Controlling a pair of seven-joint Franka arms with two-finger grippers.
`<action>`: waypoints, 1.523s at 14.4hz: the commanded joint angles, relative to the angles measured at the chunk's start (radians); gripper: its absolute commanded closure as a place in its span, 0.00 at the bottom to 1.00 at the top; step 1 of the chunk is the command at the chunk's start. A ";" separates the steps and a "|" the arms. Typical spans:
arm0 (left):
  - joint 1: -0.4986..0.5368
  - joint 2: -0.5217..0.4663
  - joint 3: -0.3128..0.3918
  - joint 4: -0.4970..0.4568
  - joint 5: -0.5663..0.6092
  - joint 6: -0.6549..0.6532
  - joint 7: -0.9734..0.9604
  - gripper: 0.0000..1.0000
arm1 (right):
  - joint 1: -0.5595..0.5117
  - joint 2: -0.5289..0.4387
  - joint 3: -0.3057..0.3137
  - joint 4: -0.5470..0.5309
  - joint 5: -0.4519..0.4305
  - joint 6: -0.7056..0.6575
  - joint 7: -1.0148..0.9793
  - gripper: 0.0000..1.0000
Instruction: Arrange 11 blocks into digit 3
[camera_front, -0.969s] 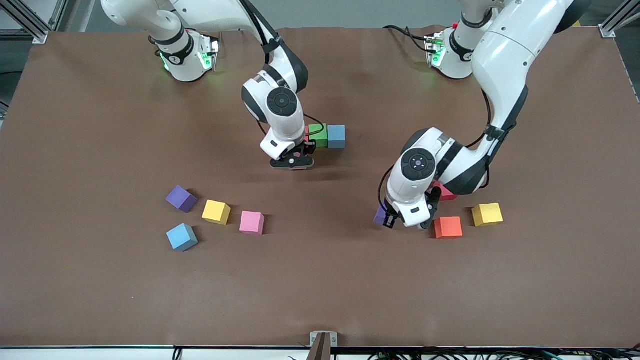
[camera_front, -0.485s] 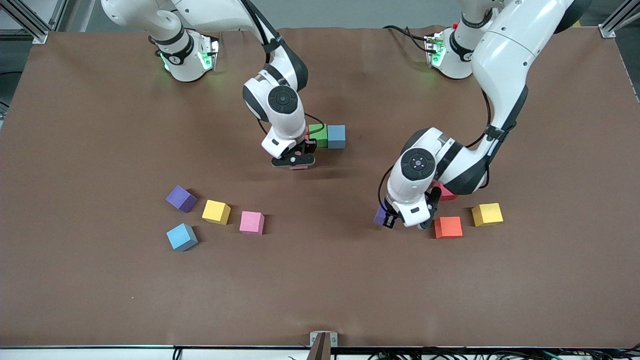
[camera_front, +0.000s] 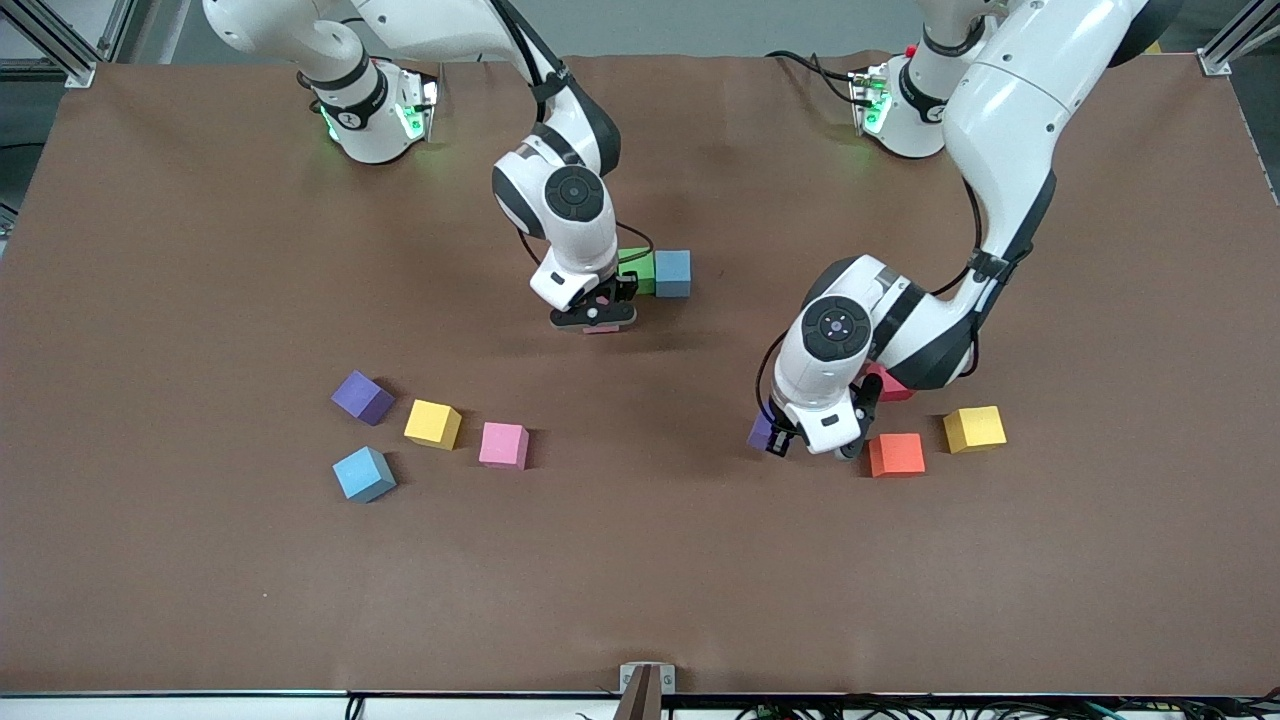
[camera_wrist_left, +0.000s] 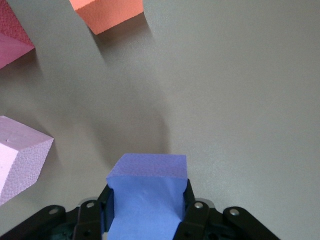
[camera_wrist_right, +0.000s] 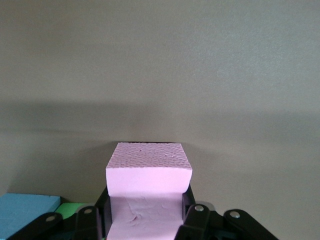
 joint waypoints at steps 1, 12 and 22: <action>-0.001 0.000 0.000 0.005 0.002 -0.001 0.007 0.70 | 0.011 0.007 -0.002 0.007 -0.022 0.002 0.035 1.00; 0.001 0.002 0.000 0.005 0.004 -0.001 0.008 0.69 | 0.020 0.028 -0.004 0.021 -0.025 0.002 0.051 0.99; 0.001 0.002 0.000 0.006 0.004 -0.001 0.008 0.69 | 0.023 0.028 -0.004 0.021 -0.037 -0.007 0.052 0.99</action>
